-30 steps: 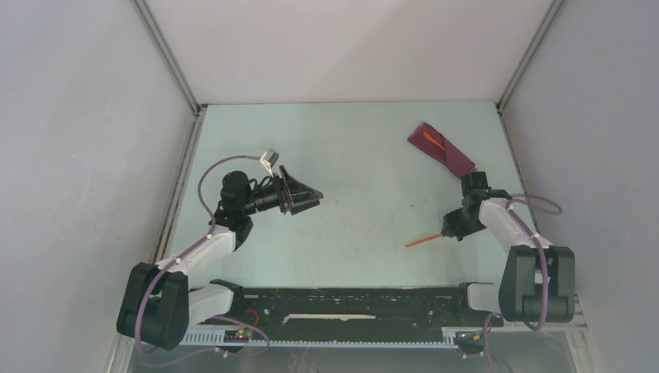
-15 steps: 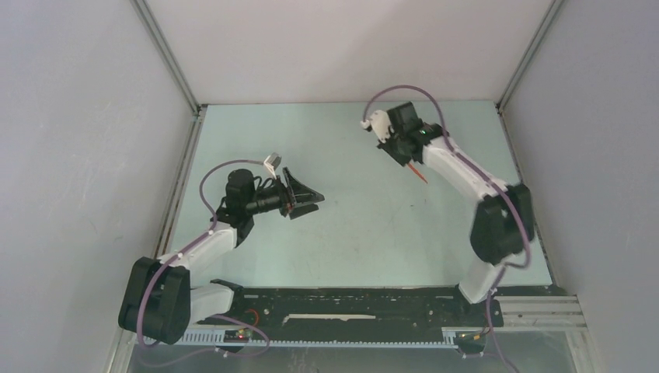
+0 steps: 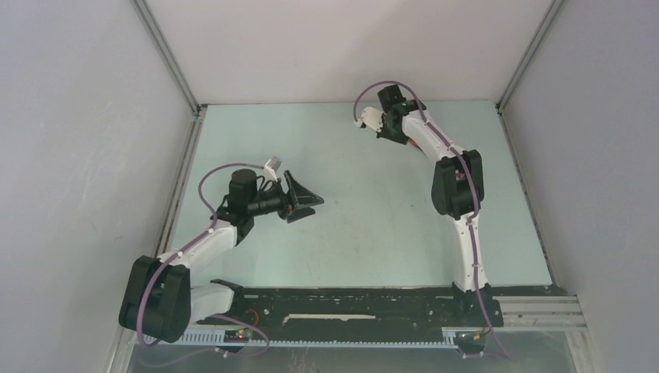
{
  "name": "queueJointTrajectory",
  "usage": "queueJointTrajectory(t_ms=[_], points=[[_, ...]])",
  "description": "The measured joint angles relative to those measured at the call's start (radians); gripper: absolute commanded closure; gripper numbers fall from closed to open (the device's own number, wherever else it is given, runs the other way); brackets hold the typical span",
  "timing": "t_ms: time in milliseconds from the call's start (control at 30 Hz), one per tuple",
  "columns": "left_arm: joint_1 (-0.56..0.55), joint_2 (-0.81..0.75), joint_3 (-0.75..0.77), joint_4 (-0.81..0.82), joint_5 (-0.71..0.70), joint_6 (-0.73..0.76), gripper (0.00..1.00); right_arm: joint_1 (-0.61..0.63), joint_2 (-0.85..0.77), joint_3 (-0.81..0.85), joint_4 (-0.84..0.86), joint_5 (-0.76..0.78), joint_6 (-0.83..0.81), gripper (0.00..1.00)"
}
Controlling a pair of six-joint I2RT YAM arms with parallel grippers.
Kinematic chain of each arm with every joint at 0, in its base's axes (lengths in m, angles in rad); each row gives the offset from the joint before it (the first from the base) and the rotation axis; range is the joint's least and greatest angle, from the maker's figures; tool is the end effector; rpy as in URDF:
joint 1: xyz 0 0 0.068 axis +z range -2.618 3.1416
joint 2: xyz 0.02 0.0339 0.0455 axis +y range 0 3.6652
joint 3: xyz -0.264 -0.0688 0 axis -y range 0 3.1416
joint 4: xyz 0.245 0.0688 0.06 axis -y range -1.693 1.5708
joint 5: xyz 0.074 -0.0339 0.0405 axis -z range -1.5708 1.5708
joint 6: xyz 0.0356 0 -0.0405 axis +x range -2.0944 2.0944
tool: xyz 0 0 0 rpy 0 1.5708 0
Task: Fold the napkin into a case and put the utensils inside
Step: Insert the spoon into the folded napkin.
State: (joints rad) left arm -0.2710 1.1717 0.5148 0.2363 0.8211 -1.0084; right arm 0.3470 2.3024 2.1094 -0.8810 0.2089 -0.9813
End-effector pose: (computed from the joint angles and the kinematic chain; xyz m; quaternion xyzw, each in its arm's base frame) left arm 0.2221 -0.0888 0.2145 -0.0748 0.7959 -0.5664 0.2002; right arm 0.4729 0.1632 0.2262 -0.5740 0.7749 -0.1723 0.2008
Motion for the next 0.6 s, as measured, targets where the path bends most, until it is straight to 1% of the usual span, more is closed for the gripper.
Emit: queueJointTrajectory(t_ms=[200,600], points=[[0.000,0.034,0.000,-0.015,-0.004,0.008,0.14,-0.048,0.063,0.072,0.013,-0.019,-0.052,1.00],[0.000,0.069,0.037,-0.016,-0.004,0.016,0.14,-0.092,0.101,0.078,0.058,-0.122,-0.070,1.00]])
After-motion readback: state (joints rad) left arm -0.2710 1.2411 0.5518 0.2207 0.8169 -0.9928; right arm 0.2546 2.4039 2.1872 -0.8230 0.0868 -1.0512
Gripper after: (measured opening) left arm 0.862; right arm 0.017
